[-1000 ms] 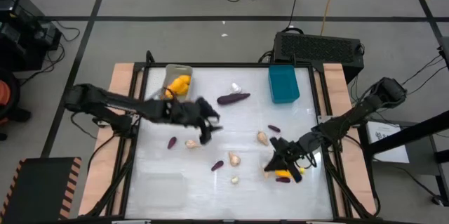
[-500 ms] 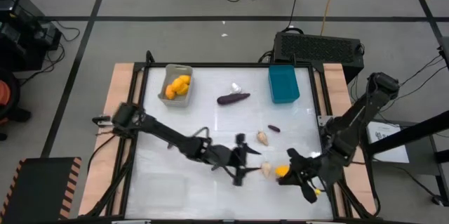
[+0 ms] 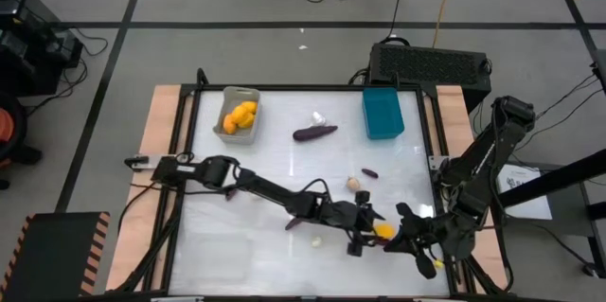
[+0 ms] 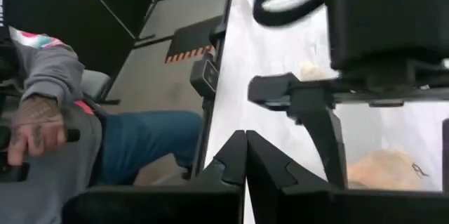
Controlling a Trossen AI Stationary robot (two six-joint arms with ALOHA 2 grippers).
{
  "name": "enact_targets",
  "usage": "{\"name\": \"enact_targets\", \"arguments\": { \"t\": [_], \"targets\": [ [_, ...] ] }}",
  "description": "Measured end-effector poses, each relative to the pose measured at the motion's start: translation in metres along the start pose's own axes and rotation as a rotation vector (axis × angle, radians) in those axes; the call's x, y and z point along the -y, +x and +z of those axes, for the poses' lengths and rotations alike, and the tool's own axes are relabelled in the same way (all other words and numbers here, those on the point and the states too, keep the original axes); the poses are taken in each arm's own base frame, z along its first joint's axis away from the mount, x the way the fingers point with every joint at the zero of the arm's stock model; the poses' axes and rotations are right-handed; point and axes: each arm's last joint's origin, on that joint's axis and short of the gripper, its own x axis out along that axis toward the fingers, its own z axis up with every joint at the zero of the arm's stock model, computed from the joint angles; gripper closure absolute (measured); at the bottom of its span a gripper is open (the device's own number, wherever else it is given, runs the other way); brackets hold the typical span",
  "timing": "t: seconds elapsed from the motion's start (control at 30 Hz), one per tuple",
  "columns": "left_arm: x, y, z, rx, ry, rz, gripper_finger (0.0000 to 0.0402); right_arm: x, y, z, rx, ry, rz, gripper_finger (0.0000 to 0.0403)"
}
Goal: Sort produce into baskets
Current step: Put the lemon into the gray bin
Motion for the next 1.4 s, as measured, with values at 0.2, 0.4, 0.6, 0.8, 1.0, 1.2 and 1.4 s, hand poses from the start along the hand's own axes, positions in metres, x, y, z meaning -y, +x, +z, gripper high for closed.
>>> {"name": "enact_targets", "arguments": {
  "t": [0.2,0.4,0.6,0.8,1.0,1.2,1.4],
  "targets": [
    [-0.007,0.005,-0.003,-0.020,-0.010,0.006,0.0152,0.003,0.000,-0.003,-0.026,-0.026,-0.031,0.0403],
    [-0.003,0.004,-0.005,-0.040,-0.010,-0.088,0.0152,0.007,0.000,-0.004,-0.037,-0.057,-0.063,0.0403],
    [0.000,0.010,-0.012,-0.040,-0.004,-0.101,0.0152,0.009,0.002,-0.001,-0.031,-0.055,-0.078,0.0403],
    [0.003,0.016,-0.003,0.002,-0.001,-0.087,0.0152,0.011,0.003,0.000,-0.018,-0.052,-0.095,0.0403],
    [0.002,0.032,-0.012,-0.048,0.044,-0.054,0.0152,0.012,0.004,0.001,-0.012,-0.048,-0.100,0.0403],
    [0.001,0.037,-0.017,-0.091,0.050,0.054,0.0152,0.012,0.004,0.001,-0.012,-0.046,-0.100,0.0403],
    [0.003,0.036,-0.024,-0.156,0.027,-0.008,0.0152,0.012,0.004,0.001,-0.013,-0.049,-0.101,0.0403]
  ]
}}
